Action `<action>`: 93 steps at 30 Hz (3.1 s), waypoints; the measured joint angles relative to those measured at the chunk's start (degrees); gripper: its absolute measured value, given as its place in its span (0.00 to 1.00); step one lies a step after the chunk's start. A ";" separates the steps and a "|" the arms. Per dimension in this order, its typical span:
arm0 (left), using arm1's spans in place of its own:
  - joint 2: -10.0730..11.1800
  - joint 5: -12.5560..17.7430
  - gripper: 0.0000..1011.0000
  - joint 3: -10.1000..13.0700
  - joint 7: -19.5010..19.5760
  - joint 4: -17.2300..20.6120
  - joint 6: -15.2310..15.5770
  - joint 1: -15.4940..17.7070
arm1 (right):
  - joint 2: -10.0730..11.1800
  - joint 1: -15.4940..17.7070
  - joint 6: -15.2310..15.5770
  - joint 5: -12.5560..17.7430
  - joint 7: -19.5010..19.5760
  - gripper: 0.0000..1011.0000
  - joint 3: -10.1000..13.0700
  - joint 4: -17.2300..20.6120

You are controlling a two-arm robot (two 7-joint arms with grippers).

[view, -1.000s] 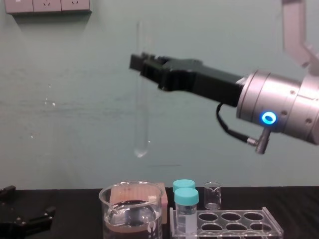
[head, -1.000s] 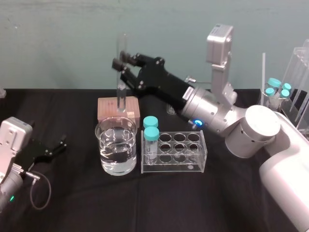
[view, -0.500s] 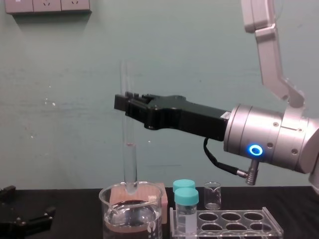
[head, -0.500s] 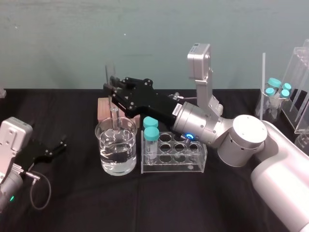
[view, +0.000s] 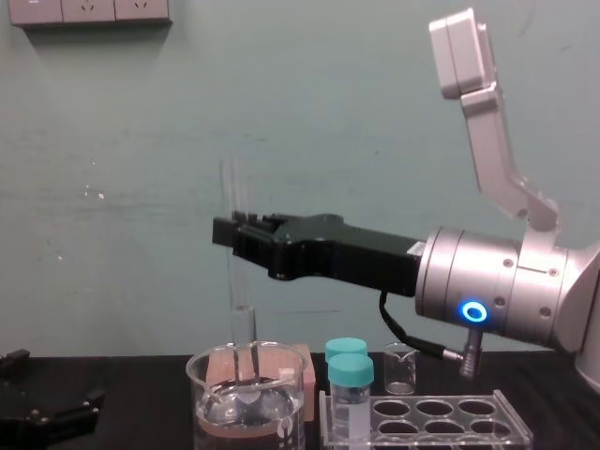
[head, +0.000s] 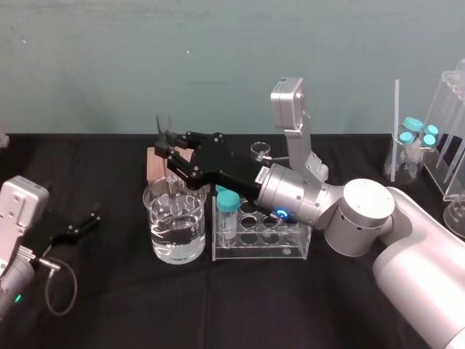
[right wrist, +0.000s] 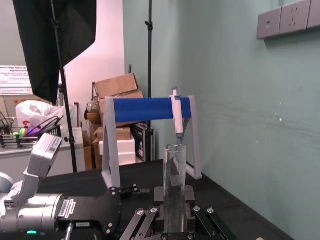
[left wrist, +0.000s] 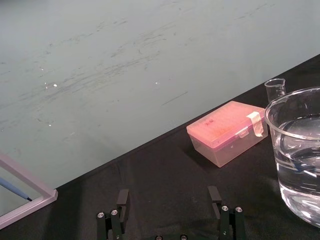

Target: Hold the test tube with one hand and immerse one end into the beaker, then return it to the test tube rack.

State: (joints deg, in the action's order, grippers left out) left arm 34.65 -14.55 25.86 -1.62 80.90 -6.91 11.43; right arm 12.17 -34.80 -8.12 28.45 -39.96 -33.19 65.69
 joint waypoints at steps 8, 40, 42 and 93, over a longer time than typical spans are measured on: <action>0.00 0.00 0.99 0.00 0.00 0.00 0.00 0.00 | -0.08 0.14 0.29 -0.29 0.02 0.22 -0.50 -1.10; 0.00 0.00 0.99 0.00 0.00 0.00 0.00 0.00 | -0.70 0.87 0.19 -1.91 1.44 0.22 -0.18 -2.99; 0.00 0.00 0.99 0.00 0.00 0.00 0.00 0.00 | -0.73 0.88 0.16 -2.02 1.45 0.22 -0.13 -3.18; 0.00 0.00 0.99 0.00 0.00 0.00 0.00 0.00 | -0.38 1.59 0.23 -2.70 1.08 0.22 0.25 -2.64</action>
State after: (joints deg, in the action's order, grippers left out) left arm 34.65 -14.55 25.86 -1.62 80.90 -6.91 11.43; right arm 11.79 -33.22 -7.89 25.76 -38.88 -32.94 63.05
